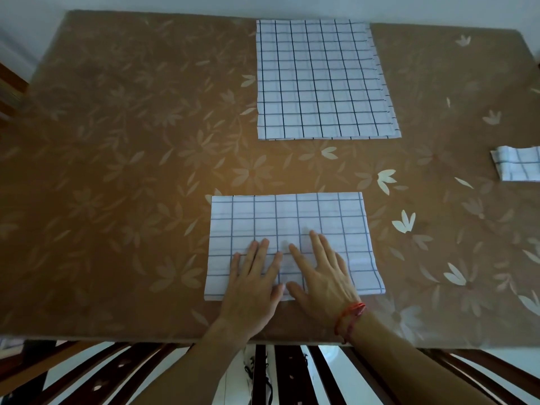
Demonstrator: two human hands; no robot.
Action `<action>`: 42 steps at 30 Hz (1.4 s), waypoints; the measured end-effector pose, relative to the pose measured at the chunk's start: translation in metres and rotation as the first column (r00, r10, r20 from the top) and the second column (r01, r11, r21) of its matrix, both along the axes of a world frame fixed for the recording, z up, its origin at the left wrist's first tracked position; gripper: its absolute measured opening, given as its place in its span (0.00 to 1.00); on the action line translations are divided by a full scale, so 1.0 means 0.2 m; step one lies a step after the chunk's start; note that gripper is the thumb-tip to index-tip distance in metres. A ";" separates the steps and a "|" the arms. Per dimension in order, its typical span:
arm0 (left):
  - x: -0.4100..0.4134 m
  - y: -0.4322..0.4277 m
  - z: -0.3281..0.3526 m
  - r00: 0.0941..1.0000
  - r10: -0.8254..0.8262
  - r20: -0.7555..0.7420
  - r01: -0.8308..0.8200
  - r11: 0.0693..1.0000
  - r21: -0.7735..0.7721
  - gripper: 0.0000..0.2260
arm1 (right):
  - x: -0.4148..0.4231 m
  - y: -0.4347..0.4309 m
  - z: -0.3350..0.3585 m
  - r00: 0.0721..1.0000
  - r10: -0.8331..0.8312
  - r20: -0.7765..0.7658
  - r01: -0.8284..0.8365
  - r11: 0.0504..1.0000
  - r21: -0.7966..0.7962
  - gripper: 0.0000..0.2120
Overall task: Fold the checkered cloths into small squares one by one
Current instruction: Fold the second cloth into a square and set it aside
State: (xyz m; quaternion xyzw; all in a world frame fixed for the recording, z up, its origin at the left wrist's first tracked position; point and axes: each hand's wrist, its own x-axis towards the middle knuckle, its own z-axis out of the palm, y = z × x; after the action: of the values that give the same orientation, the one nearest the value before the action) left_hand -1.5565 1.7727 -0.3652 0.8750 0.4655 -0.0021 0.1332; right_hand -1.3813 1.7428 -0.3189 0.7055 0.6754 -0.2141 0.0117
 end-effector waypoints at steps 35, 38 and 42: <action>-0.34 -0.20 0.17 0.991 -0.113 0.074 0.116 0.993 -0.039 0.23 | -0.13 -0.13 -0.11 0.999 -0.009 0.036 0.009 1.000 -0.019 0.31; -0.29 -0.21 0.13 0.991 -0.130 -0.032 0.128 0.990 -0.066 0.24 | -0.15 -0.14 -0.07 0.999 0.005 0.040 -0.005 1.000 -0.010 0.32; -0.32 -0.23 0.07 0.988 -0.144 -0.050 0.136 0.981 -0.142 0.26 | -0.25 -0.28 -0.06 0.963 0.261 0.068 -0.267 0.957 0.114 0.31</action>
State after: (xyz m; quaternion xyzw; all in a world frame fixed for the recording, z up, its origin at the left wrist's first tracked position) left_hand -1.6212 1.7271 -0.3519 0.8938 0.4053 -0.0699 0.1789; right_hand -1.4308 1.6864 -0.3304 0.6138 0.7748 -0.1506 0.0147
